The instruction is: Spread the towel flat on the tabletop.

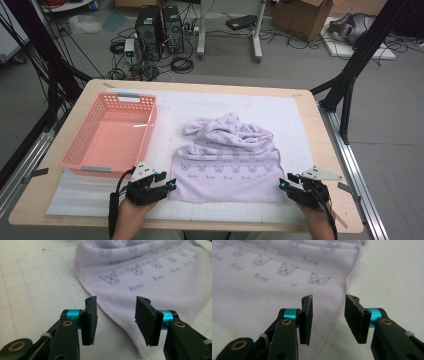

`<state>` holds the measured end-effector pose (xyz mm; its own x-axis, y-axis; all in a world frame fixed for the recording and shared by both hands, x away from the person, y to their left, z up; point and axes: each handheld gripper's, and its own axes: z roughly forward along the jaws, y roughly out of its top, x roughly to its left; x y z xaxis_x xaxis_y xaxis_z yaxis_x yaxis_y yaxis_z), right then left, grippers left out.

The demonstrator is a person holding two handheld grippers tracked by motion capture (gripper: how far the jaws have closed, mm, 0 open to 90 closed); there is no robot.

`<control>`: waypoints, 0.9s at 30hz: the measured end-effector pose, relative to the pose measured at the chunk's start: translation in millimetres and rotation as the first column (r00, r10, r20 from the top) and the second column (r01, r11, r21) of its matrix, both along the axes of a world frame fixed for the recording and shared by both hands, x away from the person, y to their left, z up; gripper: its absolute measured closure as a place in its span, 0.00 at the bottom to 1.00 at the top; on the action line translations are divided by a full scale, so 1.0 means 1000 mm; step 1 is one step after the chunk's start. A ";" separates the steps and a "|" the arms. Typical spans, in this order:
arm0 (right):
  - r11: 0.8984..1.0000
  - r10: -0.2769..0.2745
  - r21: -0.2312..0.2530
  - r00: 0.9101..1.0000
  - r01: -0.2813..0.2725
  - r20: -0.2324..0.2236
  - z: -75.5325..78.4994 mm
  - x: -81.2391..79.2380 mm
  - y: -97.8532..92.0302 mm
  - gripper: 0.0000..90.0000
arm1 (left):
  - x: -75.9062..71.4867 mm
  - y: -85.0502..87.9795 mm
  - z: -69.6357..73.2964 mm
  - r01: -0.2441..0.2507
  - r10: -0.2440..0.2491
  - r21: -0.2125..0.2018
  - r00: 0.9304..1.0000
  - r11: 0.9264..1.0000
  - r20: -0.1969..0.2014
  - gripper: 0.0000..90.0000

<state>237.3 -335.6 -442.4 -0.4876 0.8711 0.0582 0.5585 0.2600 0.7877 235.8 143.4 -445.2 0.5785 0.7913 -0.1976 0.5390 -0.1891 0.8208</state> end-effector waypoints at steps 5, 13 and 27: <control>0.999 0.028 -0.021 0.999 -0.029 -0.028 -0.005 -0.015 0.003 0.63 | -0.014 -0.004 -0.006 0.007 -0.007 -0.004 1.000 1.000 -0.024 0.54; 0.999 0.023 -0.046 0.999 -0.025 -0.026 -0.008 -0.033 0.007 0.68 | -0.035 -0.019 -0.014 -0.018 0.012 0.084 0.998 0.996 0.066 0.66; 0.993 0.114 -0.002 0.989 -0.115 -0.098 -0.003 -0.076 0.000 0.95 | -0.084 -0.003 -0.011 -0.024 0.023 0.058 1.000 0.998 0.012 0.97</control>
<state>160.9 -335.6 -445.5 -0.5762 0.8107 0.1036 0.5989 0.3326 0.7285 152.1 140.7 -456.4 0.5617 0.8146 -0.1446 0.5348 -0.2242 0.8147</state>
